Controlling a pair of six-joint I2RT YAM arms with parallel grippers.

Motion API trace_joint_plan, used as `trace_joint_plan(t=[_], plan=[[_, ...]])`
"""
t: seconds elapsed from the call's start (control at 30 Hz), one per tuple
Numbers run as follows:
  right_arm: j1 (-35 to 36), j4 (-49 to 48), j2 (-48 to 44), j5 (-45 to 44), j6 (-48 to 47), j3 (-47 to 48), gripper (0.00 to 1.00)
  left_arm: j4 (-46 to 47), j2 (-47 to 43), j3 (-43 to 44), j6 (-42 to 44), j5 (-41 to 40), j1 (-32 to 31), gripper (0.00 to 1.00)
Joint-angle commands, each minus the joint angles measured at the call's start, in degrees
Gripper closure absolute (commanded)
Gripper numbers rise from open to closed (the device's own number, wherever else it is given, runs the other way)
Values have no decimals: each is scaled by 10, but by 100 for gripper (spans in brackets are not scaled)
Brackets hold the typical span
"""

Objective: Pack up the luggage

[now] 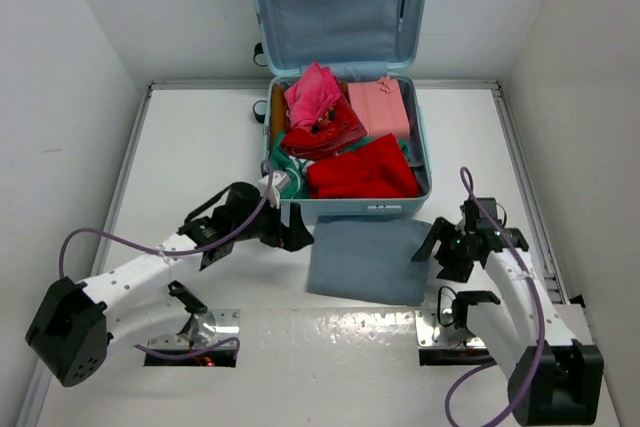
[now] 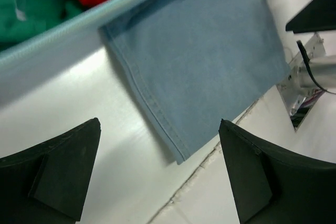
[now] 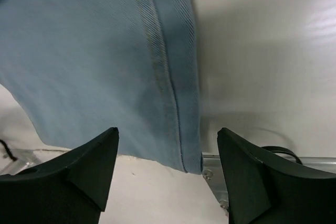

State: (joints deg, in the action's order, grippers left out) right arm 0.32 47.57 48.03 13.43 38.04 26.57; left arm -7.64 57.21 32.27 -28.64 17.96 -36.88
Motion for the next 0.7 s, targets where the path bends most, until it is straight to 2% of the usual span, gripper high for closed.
trace_joint_plan(t=[0.0,0.17,0.37,0.5,0.67], plan=[[-20,-65,-7,65,34,-41,25,54,17,-39,-150,-26,-20,5],[-22,-131,-15,97,43,-86,23,85,17,-87,-217,-64,-68,5],[-31,-215,-13,96,71,-135,23,169,36,-147,-273,-85,-105,2],[-31,-251,7,61,102,-160,23,201,70,-158,-294,-124,-128,0],[-31,-281,60,6,148,-183,25,249,129,-157,-316,-124,-148,0]])
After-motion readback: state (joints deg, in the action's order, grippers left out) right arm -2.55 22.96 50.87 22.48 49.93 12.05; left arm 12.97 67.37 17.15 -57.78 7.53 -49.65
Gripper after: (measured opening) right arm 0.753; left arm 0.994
